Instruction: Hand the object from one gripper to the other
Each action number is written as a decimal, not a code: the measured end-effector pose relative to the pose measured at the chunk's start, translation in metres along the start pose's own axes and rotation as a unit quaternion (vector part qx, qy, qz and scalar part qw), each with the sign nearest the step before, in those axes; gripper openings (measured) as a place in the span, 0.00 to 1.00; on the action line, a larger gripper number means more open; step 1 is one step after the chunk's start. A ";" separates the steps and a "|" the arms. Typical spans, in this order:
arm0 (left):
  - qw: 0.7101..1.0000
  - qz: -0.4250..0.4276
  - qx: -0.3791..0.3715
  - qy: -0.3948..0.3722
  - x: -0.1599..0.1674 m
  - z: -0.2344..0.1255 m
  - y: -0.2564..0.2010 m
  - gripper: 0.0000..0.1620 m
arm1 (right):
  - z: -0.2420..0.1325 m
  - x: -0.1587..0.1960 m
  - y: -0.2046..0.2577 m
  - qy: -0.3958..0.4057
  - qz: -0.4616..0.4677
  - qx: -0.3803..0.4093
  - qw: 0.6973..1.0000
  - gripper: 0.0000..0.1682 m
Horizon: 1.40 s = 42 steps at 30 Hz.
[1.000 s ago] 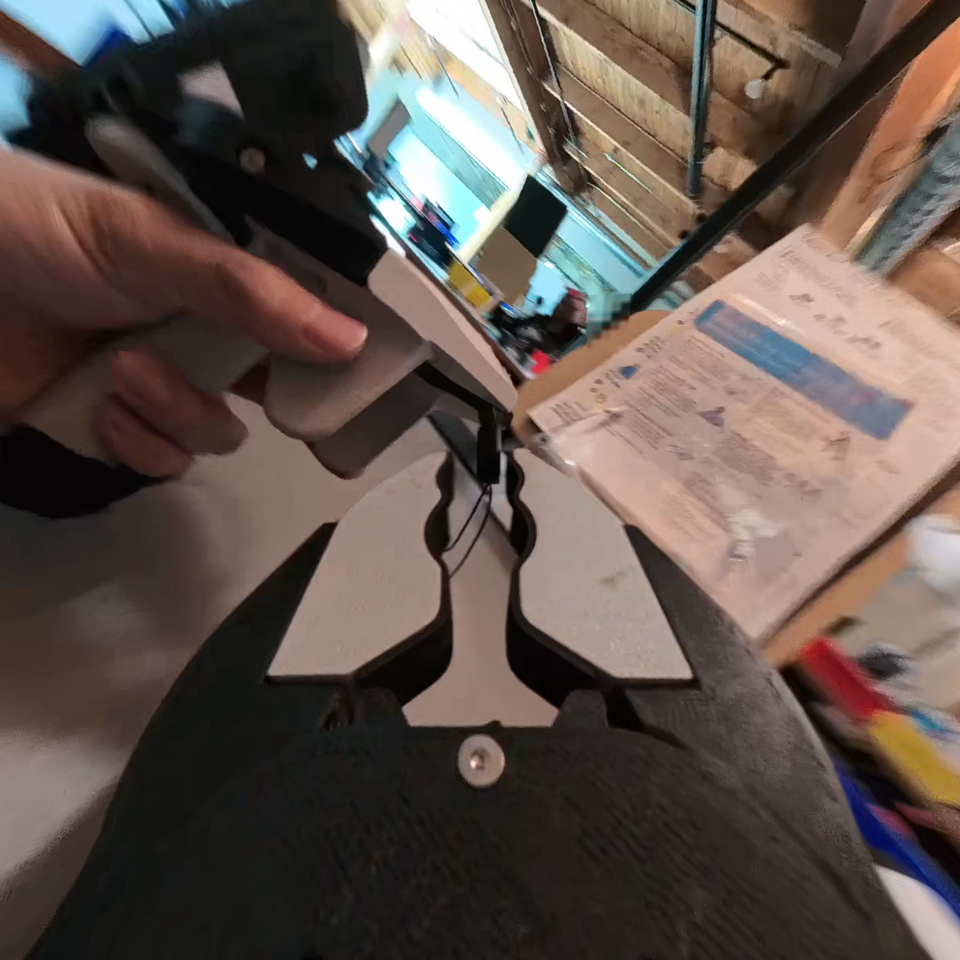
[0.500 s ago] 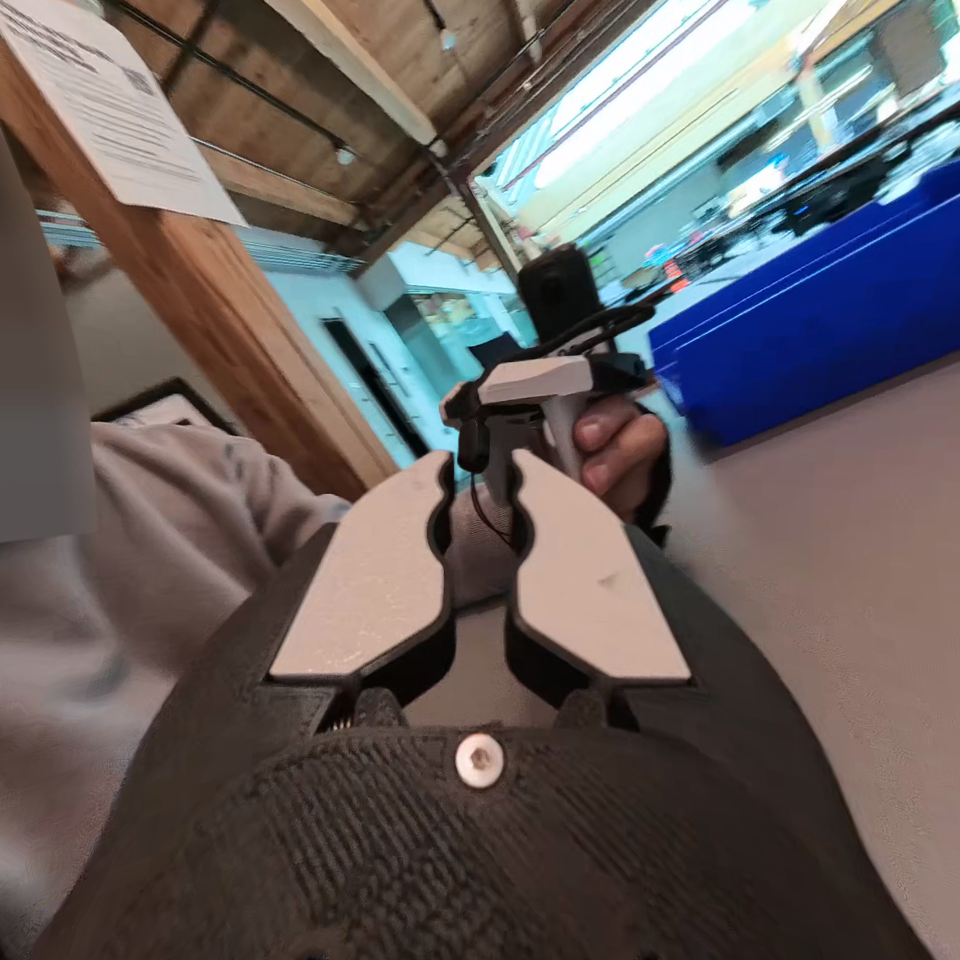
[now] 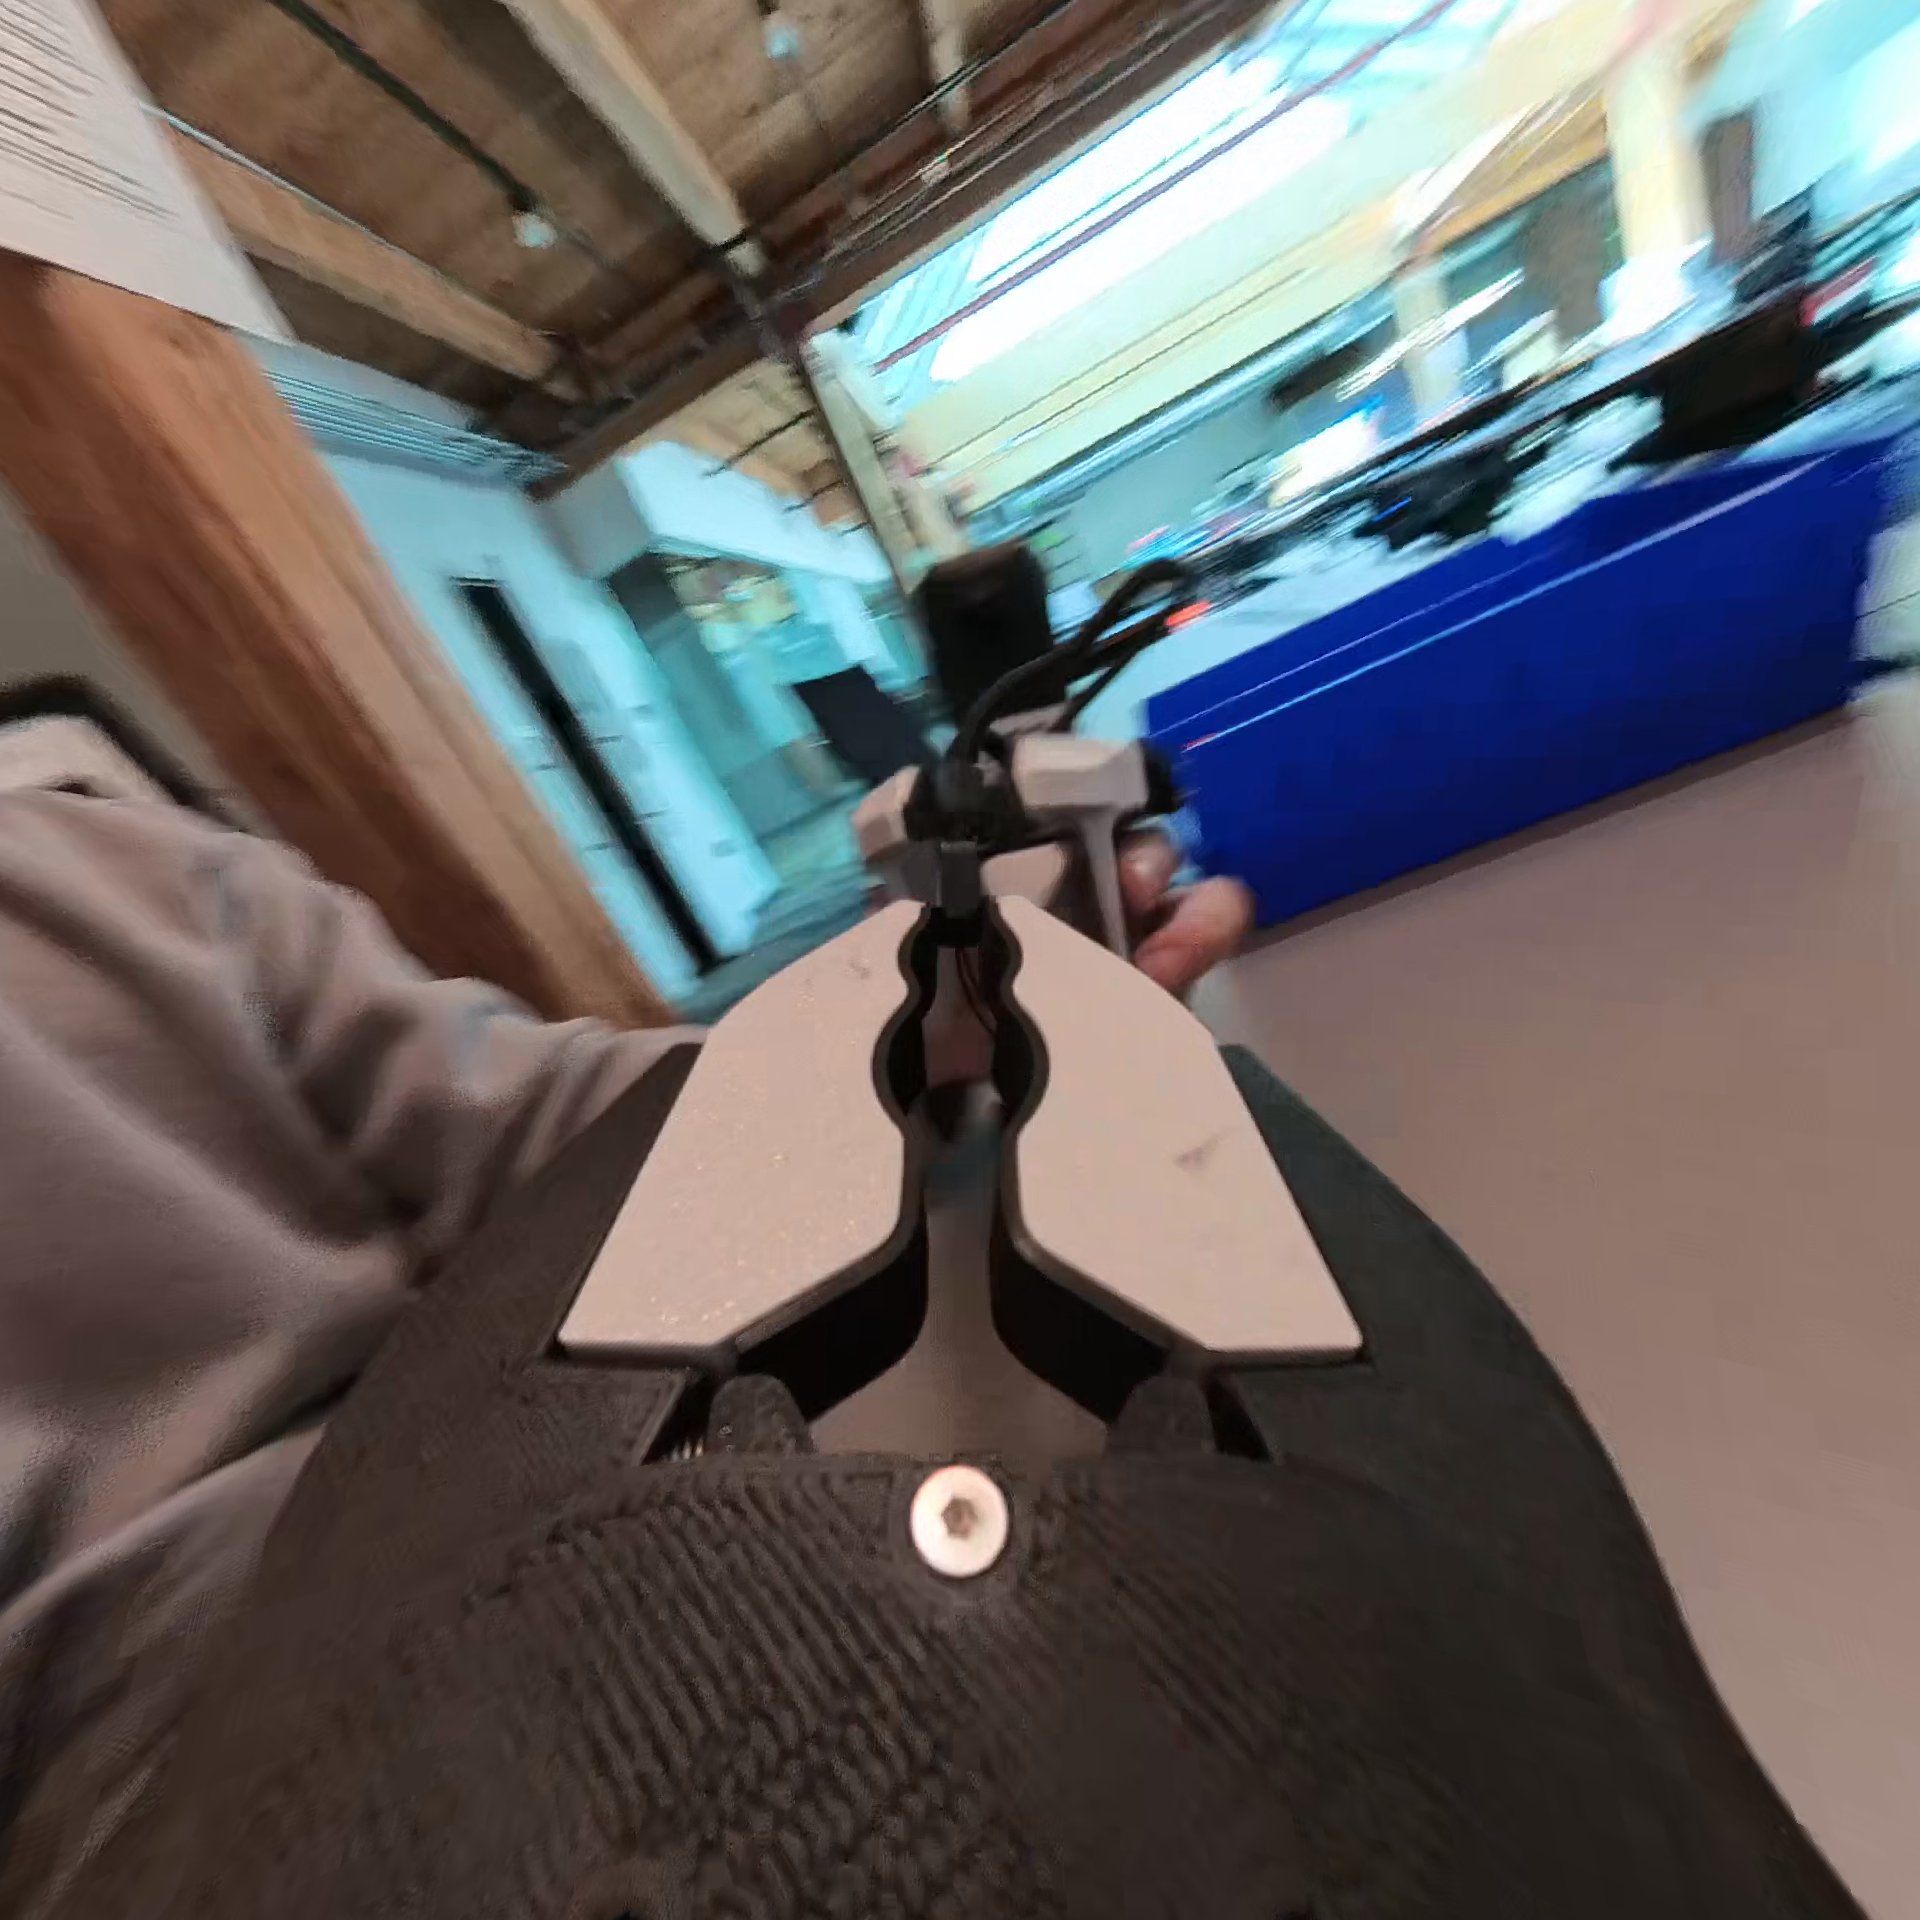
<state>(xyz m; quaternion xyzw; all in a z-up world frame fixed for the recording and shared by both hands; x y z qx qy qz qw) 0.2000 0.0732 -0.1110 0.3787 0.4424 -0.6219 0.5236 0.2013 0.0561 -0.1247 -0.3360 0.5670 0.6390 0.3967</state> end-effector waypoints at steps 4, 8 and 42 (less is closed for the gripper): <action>0.984 -0.016 -0.153 0.095 0.024 -0.014 0.043 0.29 | -0.033 -0.039 -0.042 -0.083 -0.192 0.244 0.947 0.05; 0.907 0.190 -0.327 0.184 0.018 -0.031 0.067 0.28 | -0.051 -0.038 -0.061 0.009 -0.368 0.380 0.848 0.05; 0.971 0.156 -0.183 -0.009 -0.013 0.005 0.023 0.07 | -0.003 0.005 -0.031 0.021 -0.282 0.211 0.936 0.28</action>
Point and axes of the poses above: each gripper's, where its closed fingertips meet, z out along the fingers, x out of its underside, y = z × x across the jaws, the point moved 1 cm from there along -z, back along the fingers, and after that the axes turned 9 degrees about x, right-handed, at the moved point
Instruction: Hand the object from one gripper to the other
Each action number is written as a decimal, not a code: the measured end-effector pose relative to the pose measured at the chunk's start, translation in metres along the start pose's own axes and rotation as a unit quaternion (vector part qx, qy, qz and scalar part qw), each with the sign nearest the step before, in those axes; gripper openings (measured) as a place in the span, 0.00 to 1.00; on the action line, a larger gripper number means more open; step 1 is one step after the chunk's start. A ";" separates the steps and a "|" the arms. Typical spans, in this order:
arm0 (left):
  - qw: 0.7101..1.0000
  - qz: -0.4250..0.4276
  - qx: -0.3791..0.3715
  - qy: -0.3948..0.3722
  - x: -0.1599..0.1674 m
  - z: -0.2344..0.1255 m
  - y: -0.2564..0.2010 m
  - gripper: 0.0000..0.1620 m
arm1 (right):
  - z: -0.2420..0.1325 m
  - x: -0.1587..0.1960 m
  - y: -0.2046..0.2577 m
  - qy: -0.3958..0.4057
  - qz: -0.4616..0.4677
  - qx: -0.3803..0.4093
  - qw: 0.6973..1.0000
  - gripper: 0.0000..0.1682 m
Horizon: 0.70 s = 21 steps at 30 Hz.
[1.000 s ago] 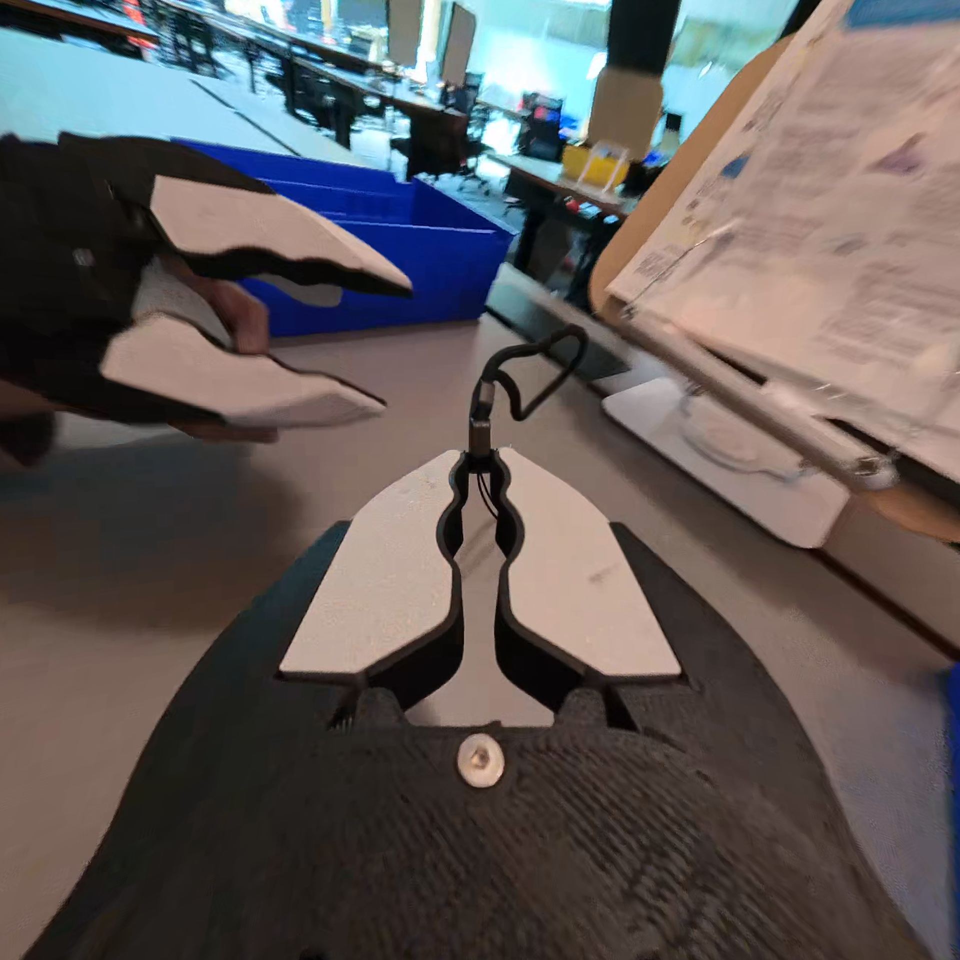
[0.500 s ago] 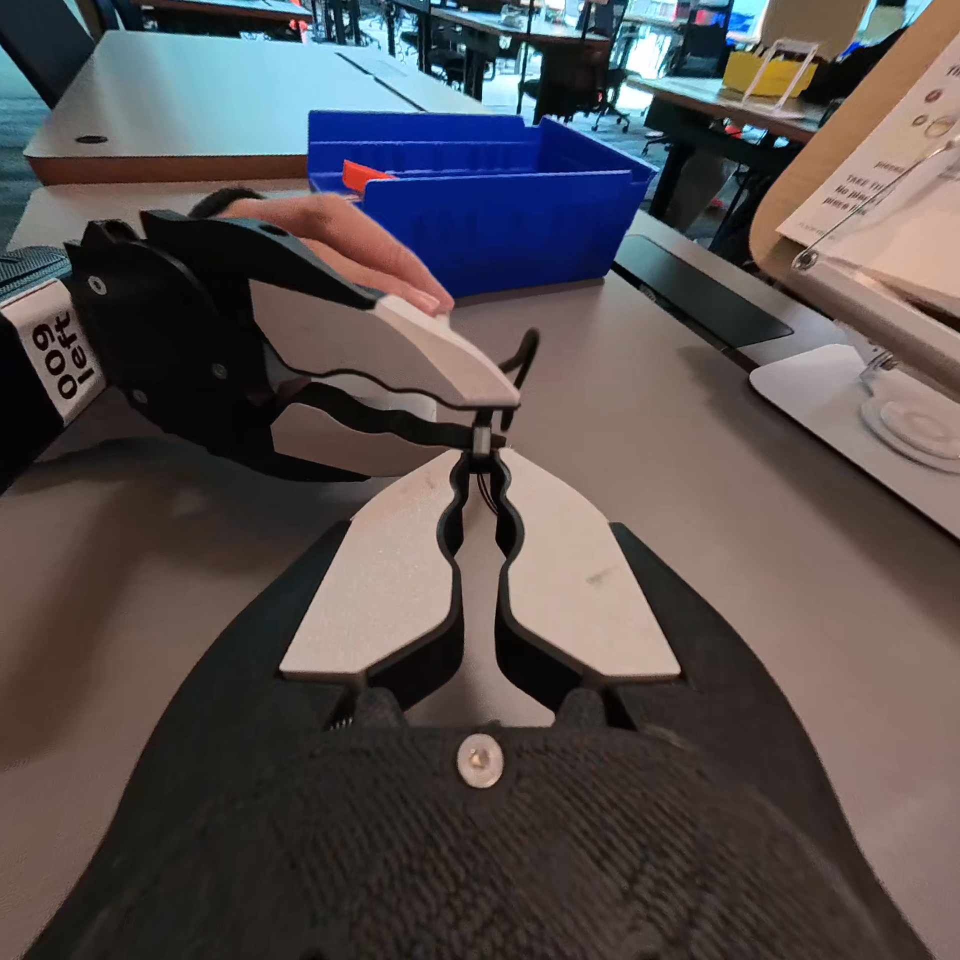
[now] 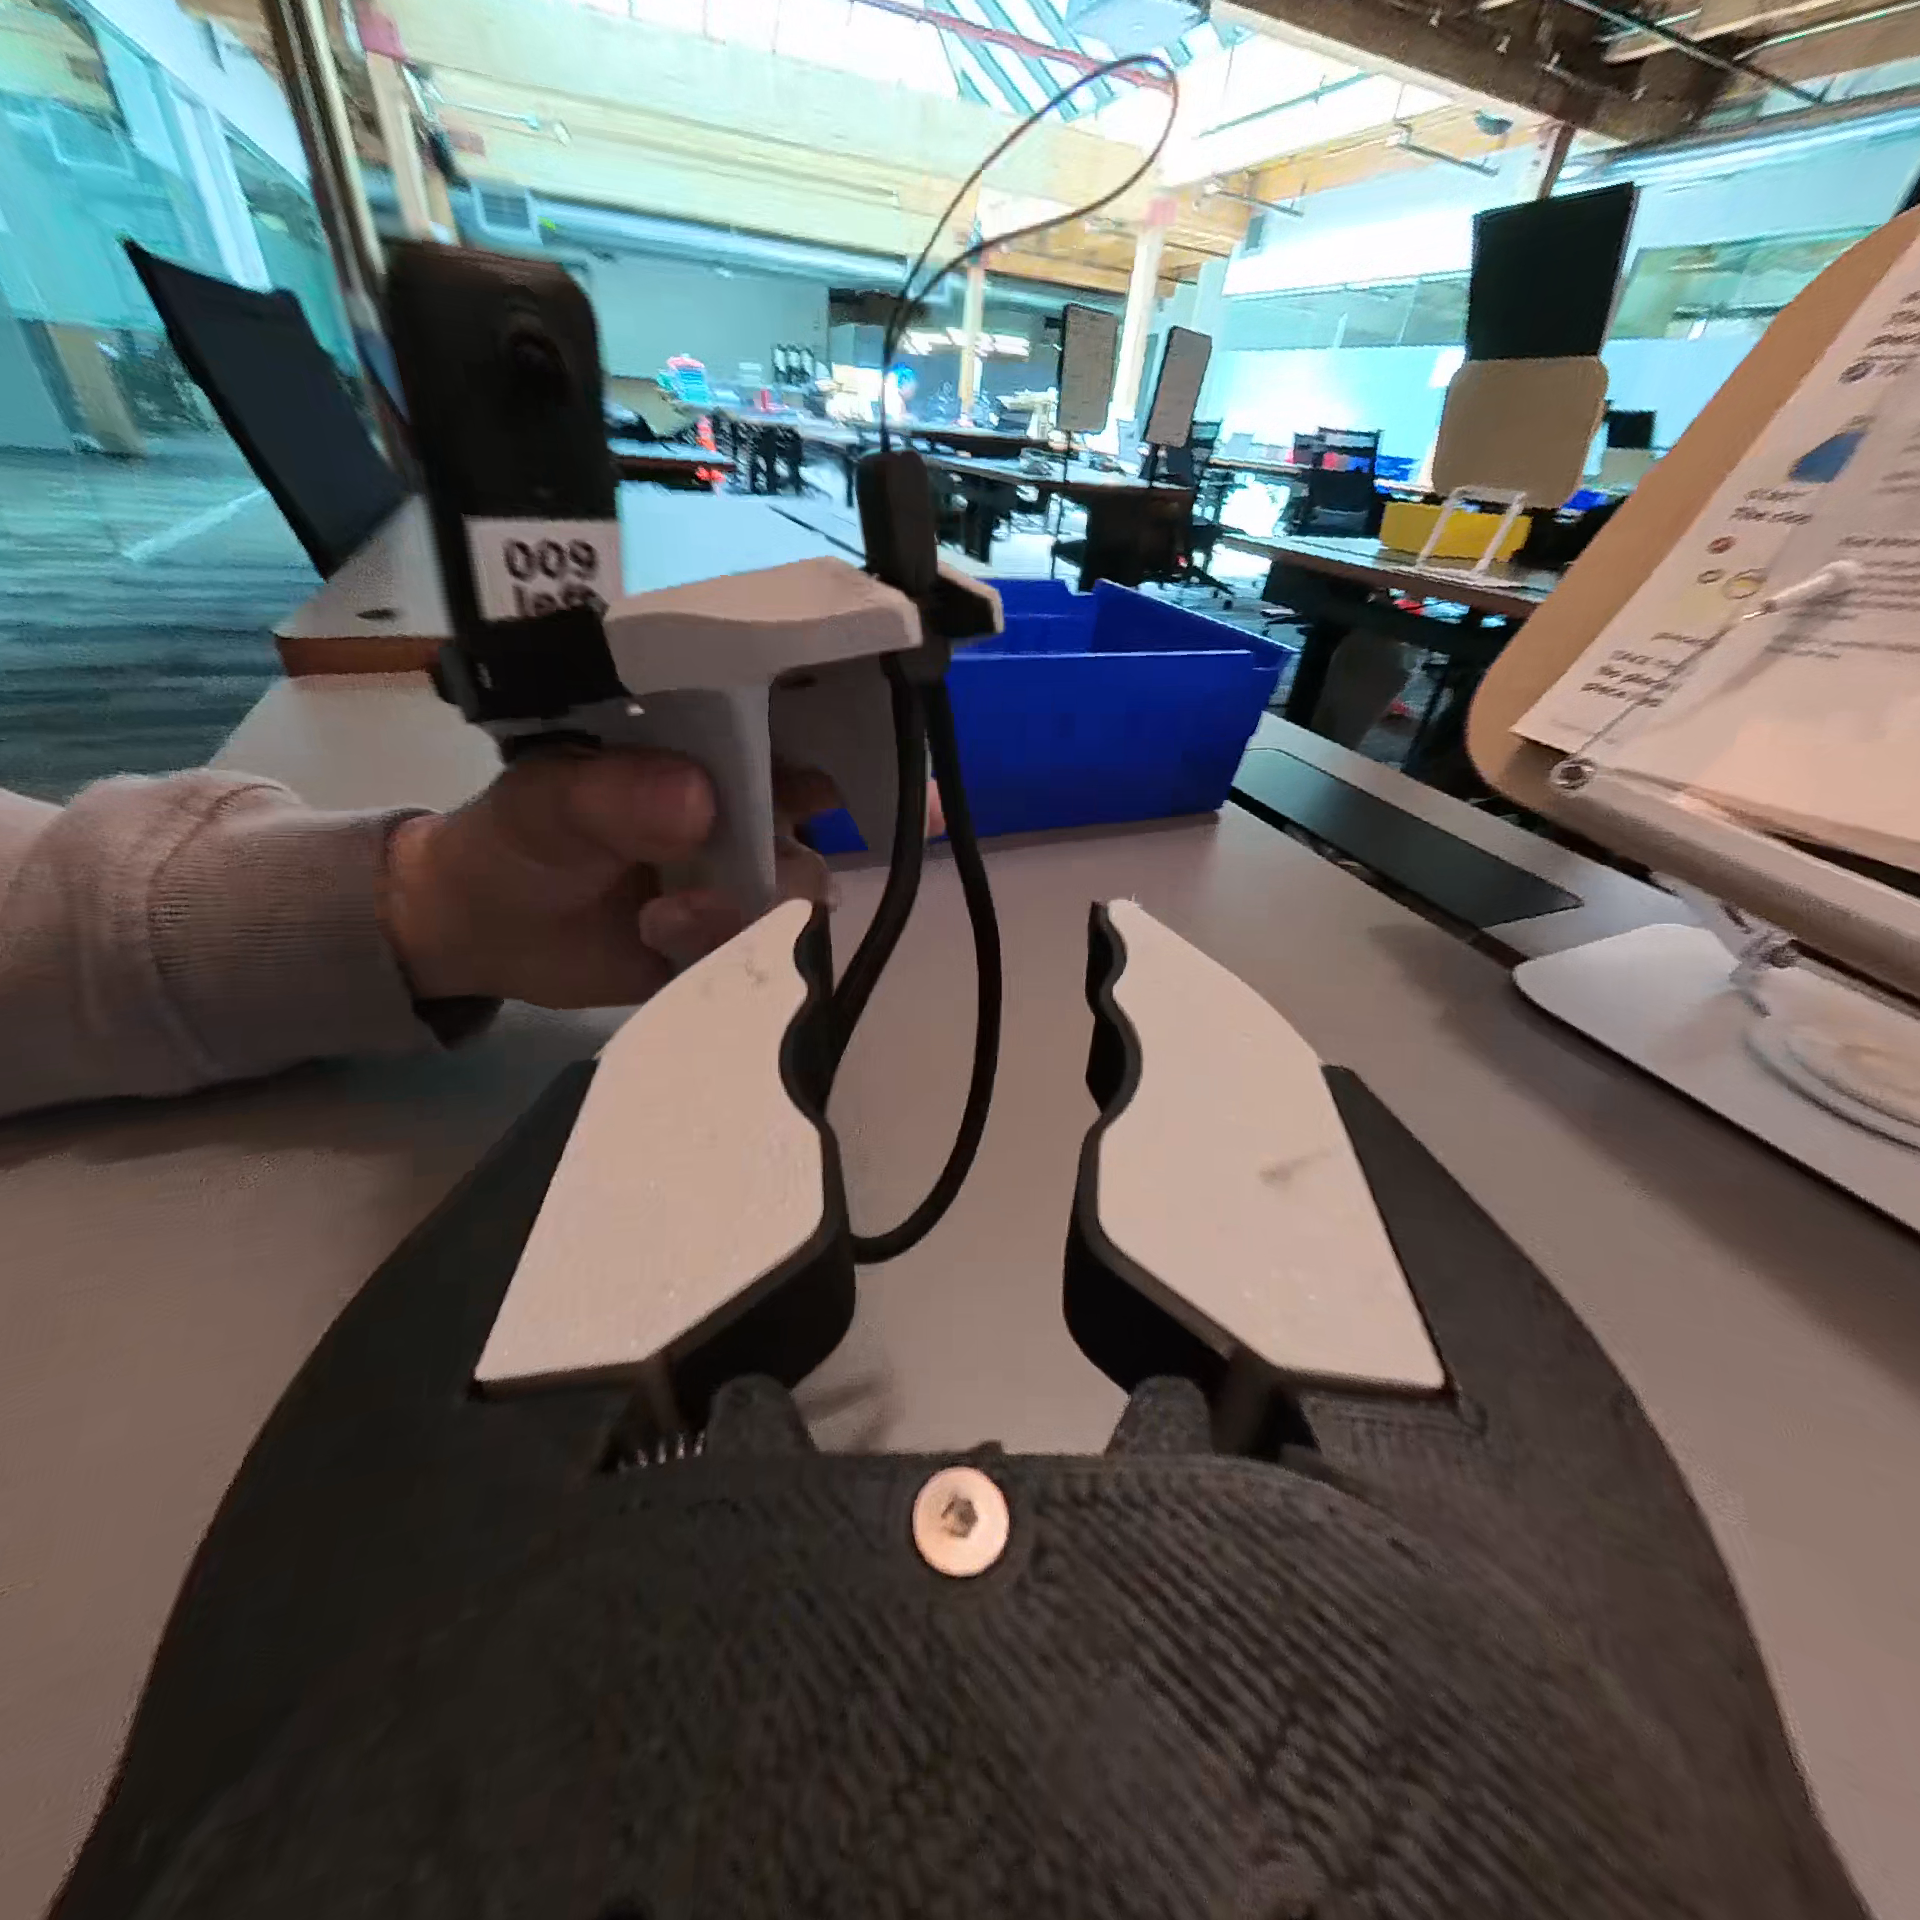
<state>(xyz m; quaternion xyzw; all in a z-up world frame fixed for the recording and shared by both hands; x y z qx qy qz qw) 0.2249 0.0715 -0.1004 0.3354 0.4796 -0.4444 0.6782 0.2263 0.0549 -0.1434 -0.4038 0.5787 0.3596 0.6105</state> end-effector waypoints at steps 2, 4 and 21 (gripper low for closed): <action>0.998 -0.039 0.045 -0.030 -0.005 0.000 -0.008 0.07 | -0.002 -0.006 0.005 -0.020 0.038 -0.030 0.999 0.26; 0.994 -0.059 0.077 -0.047 -0.008 -0.001 -0.012 0.07 | -0.006 -0.010 0.011 -0.032 0.081 -0.073 0.993 0.23; 0.965 -0.116 0.224 -0.071 -0.016 -0.005 -0.047 0.07 | -0.005 0.000 0.018 -0.009 0.057 -0.090 0.994 0.35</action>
Point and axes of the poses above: each gripper's, where its closed fingertips meet, z out along the fingers, x out of its underside, y = z × x across the jaws, the point moved 1 cm from there along -z, back along the fingers, and after that the axes turned 9 degrees about x, right-handed, at the moved point
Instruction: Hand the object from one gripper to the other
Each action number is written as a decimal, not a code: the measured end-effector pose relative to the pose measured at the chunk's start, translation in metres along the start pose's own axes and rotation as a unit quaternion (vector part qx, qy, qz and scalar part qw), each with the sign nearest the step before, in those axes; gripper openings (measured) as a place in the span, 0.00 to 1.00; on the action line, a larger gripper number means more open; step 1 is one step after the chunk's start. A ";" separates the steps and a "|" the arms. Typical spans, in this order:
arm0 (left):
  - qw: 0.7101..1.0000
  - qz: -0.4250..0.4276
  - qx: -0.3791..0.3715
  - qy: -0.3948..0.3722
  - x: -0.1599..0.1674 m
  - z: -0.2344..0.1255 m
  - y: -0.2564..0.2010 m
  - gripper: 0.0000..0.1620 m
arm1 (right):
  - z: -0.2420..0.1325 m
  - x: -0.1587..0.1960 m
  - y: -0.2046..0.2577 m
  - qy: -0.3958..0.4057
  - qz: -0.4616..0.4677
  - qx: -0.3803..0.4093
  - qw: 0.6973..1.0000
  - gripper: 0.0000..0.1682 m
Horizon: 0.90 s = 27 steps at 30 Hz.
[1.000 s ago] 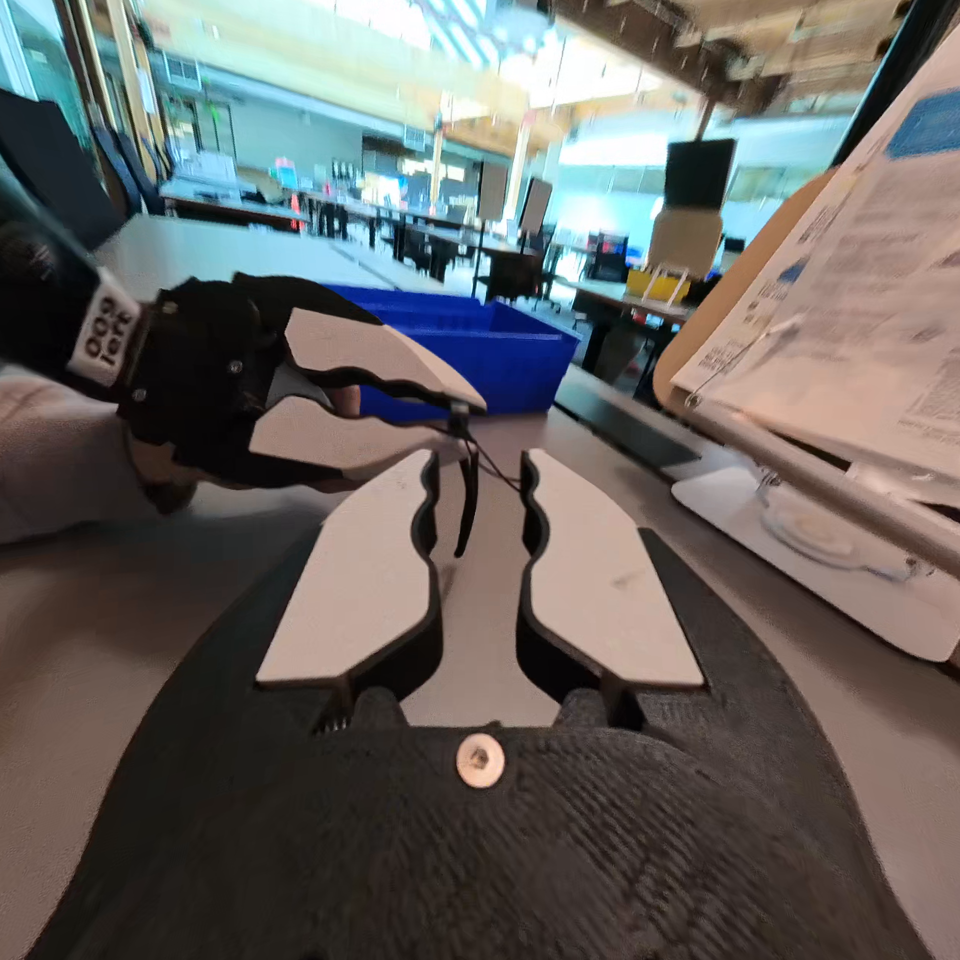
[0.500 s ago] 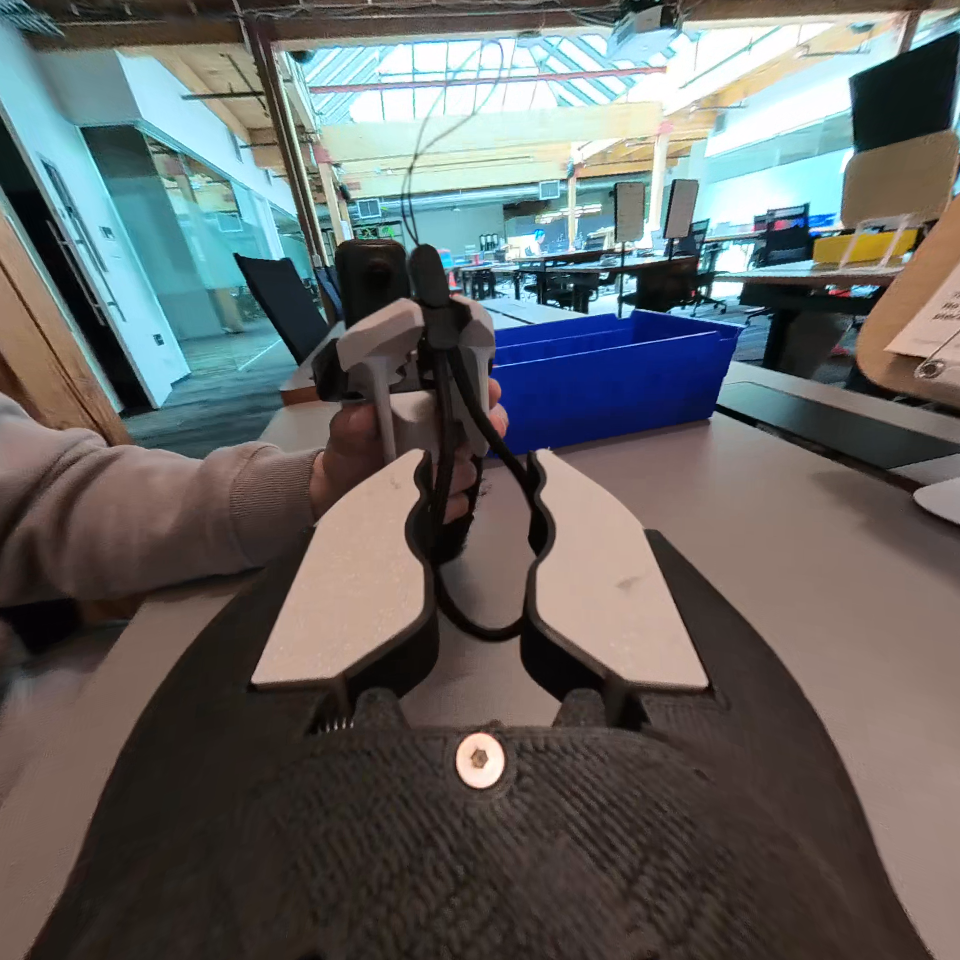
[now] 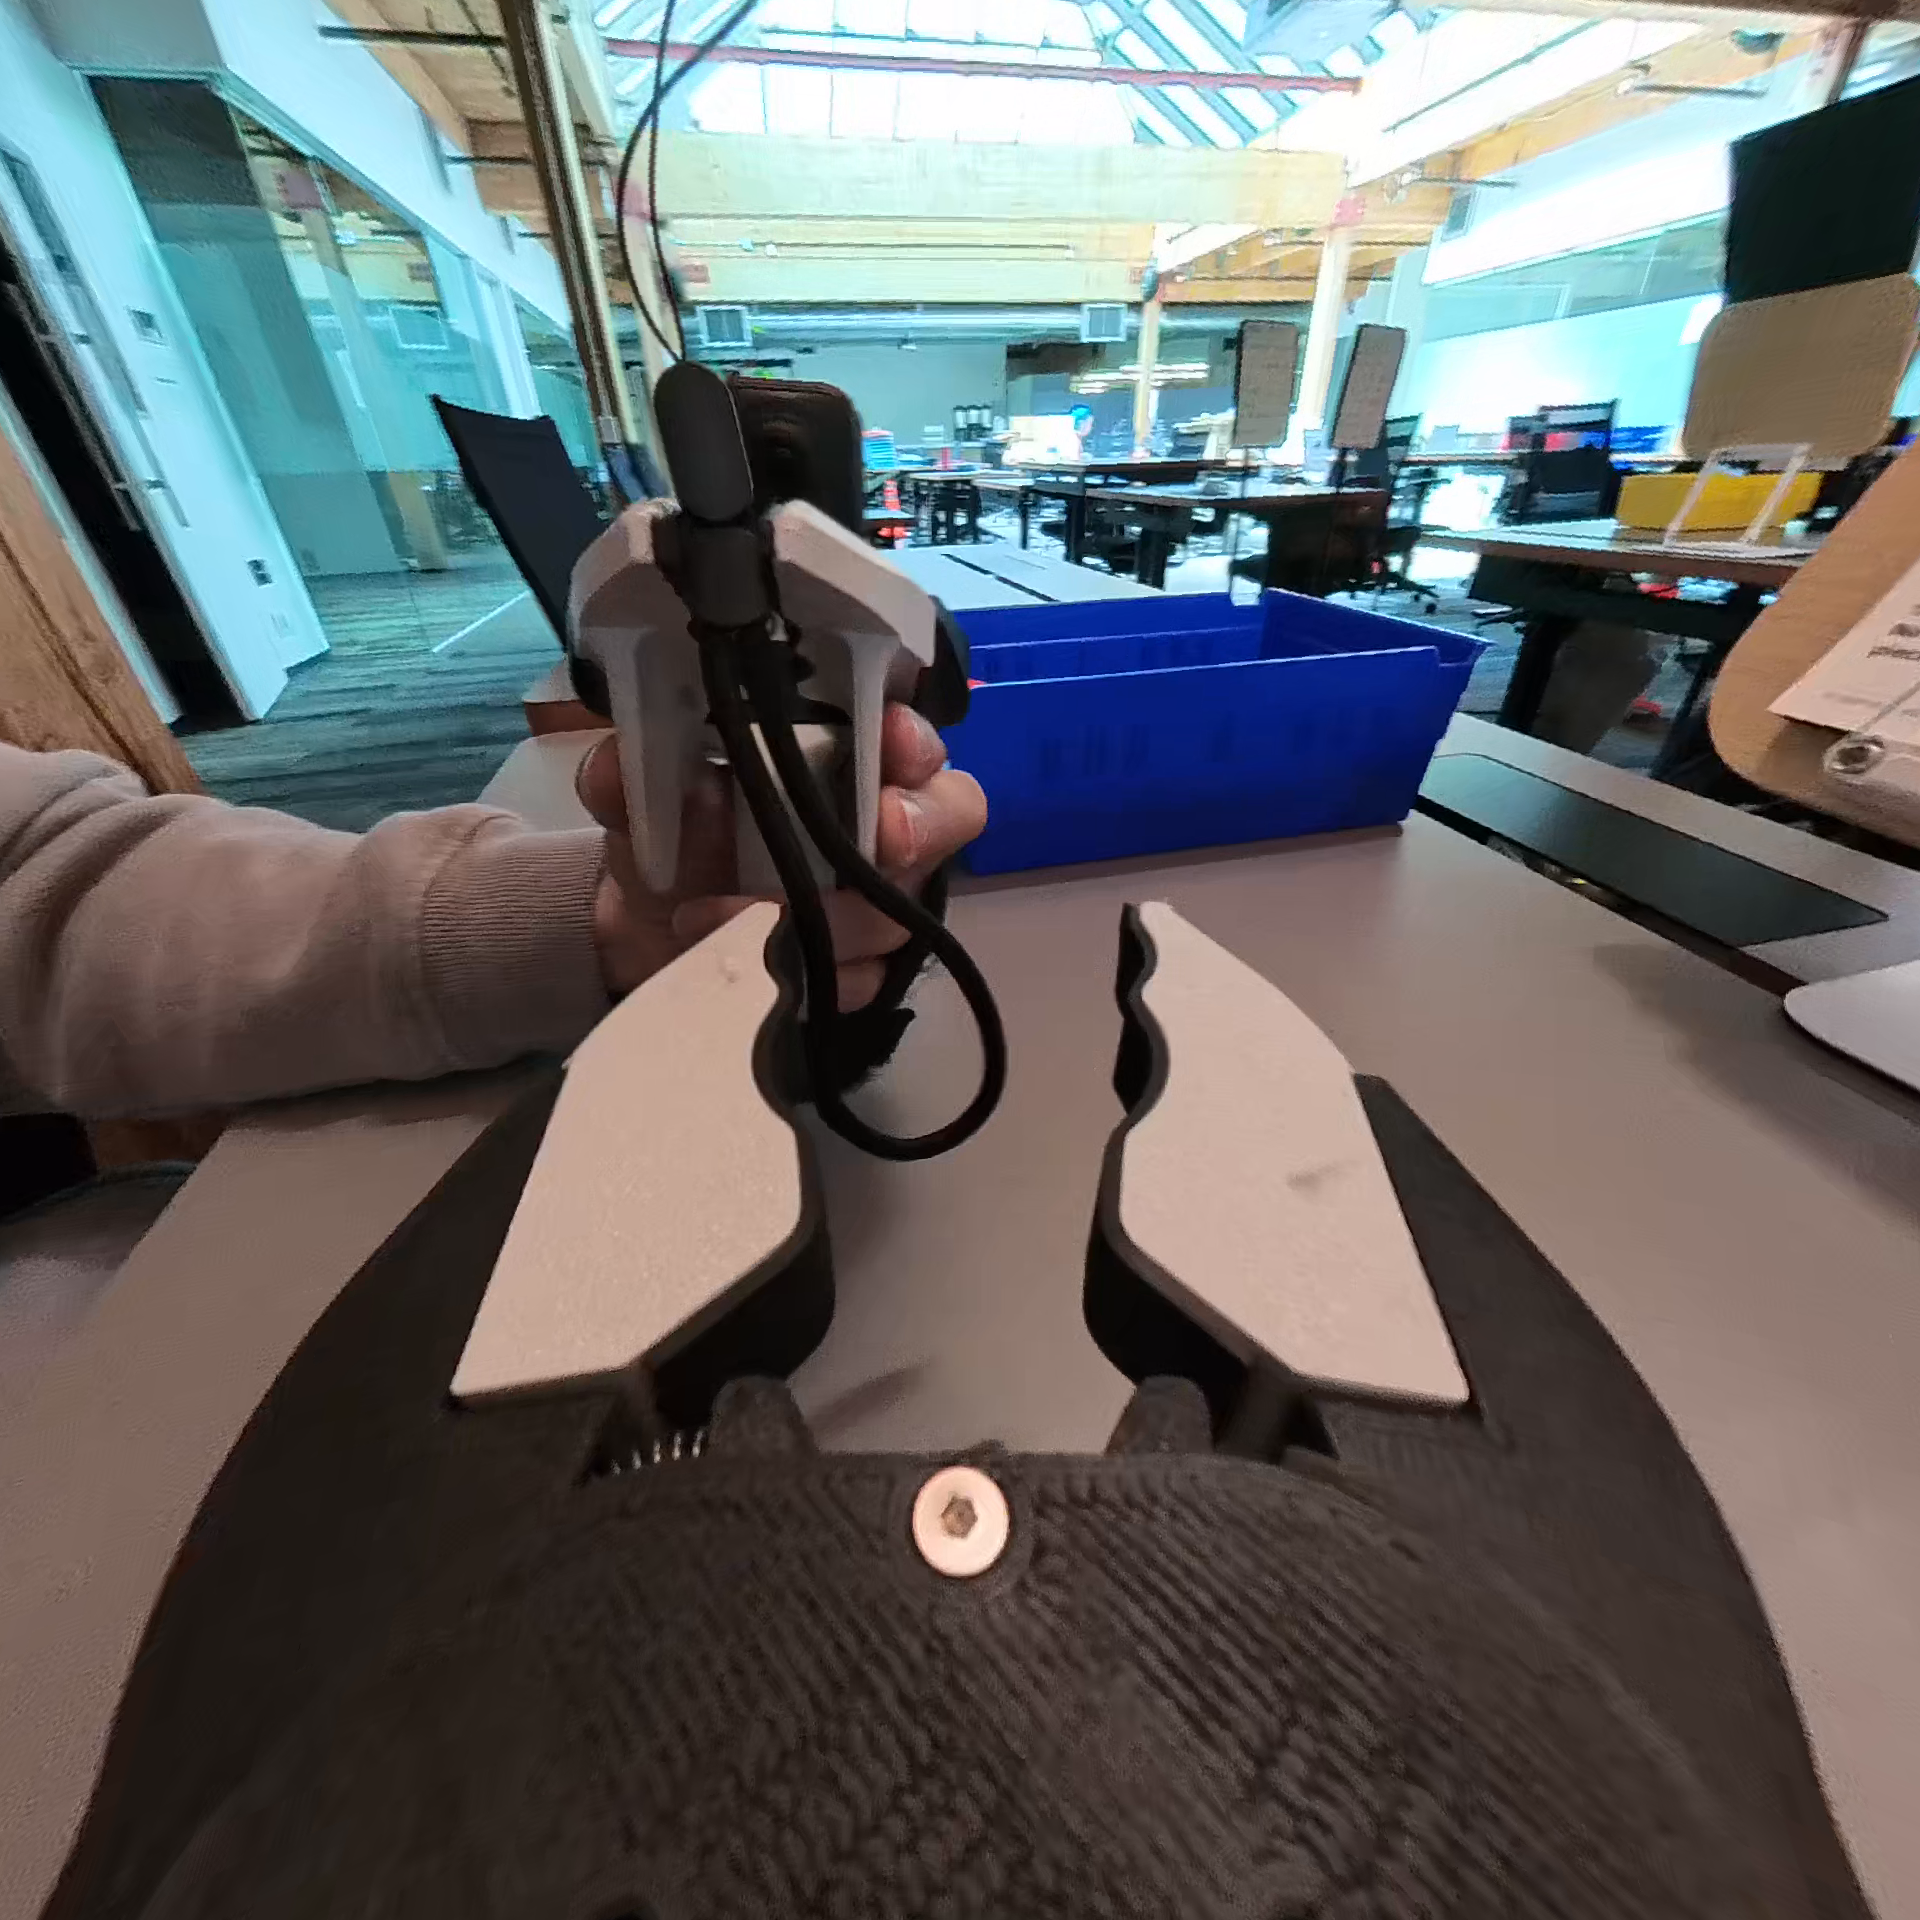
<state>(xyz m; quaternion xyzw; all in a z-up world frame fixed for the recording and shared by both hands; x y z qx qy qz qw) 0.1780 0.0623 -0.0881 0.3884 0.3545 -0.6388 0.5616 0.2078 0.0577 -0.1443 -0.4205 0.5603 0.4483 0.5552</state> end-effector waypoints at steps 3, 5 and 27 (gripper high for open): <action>0.999 -0.025 0.042 -0.008 0.000 0.003 -0.009 0.07 | 0.000 0.001 0.009 0.001 0.006 -0.030 1.000 0.28; 0.998 -0.031 0.050 -0.007 0.002 0.004 -0.011 0.07 | 0.000 0.003 0.017 0.005 -0.009 -0.054 0.998 0.13; 0.872 0.183 -0.351 0.288 0.041 -0.043 0.076 0.36 | -0.034 -0.009 -0.077 0.139 -0.475 0.355 0.793 0.01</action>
Point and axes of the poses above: each gripper's, where its closed fingertips meet, z out along the fingers, x out of its underside, y = z × x across the jaws, the point moved 1 cm from there along -z, back along the fingers, and after that the axes turned 9 degrees about x, right-handed, at the moved point
